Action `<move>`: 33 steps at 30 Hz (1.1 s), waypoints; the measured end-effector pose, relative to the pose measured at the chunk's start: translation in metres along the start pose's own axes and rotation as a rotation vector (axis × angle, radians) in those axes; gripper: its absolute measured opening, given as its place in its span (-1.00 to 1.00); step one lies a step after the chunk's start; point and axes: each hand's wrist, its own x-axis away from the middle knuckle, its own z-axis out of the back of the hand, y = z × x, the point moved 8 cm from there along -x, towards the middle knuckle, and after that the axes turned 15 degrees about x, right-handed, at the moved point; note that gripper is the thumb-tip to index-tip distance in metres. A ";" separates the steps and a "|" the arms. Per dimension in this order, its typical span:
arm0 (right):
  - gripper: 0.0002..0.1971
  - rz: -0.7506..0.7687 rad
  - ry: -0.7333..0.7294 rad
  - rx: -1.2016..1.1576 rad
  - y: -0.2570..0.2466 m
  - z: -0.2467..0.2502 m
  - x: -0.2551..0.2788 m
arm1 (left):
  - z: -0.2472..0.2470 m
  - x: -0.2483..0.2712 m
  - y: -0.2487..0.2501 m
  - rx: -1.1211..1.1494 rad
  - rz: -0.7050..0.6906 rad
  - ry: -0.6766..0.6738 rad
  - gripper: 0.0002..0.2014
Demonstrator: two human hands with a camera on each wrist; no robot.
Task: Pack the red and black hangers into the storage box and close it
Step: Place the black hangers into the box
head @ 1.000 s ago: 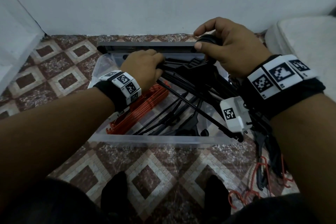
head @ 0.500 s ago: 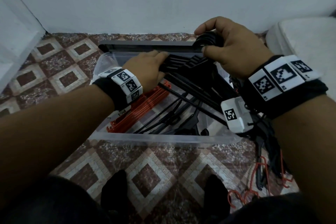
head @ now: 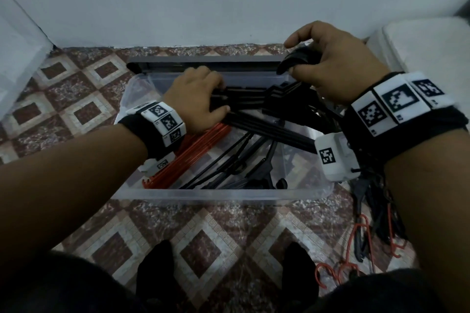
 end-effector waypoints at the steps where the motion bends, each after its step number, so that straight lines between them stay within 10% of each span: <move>1: -0.68 -0.008 0.001 0.005 0.003 0.000 0.000 | 0.002 0.001 0.001 0.025 -0.020 0.053 -0.46; 7: -0.73 -0.066 0.028 -0.028 0.017 0.005 -0.002 | -0.024 -0.002 0.003 0.022 0.039 0.040 -0.75; 12: -0.72 -0.102 0.048 -0.022 0.027 0.006 -0.003 | -0.140 0.006 -0.001 -0.207 0.117 -0.851 -0.67; 15: -0.71 -0.125 0.080 -0.022 0.030 0.004 -0.005 | -0.197 0.009 0.006 -0.202 0.082 -1.086 -0.54; 33: -0.70 -0.127 0.119 -0.021 0.030 0.000 -0.007 | -0.242 0.030 -0.059 -0.193 0.386 -1.246 -0.55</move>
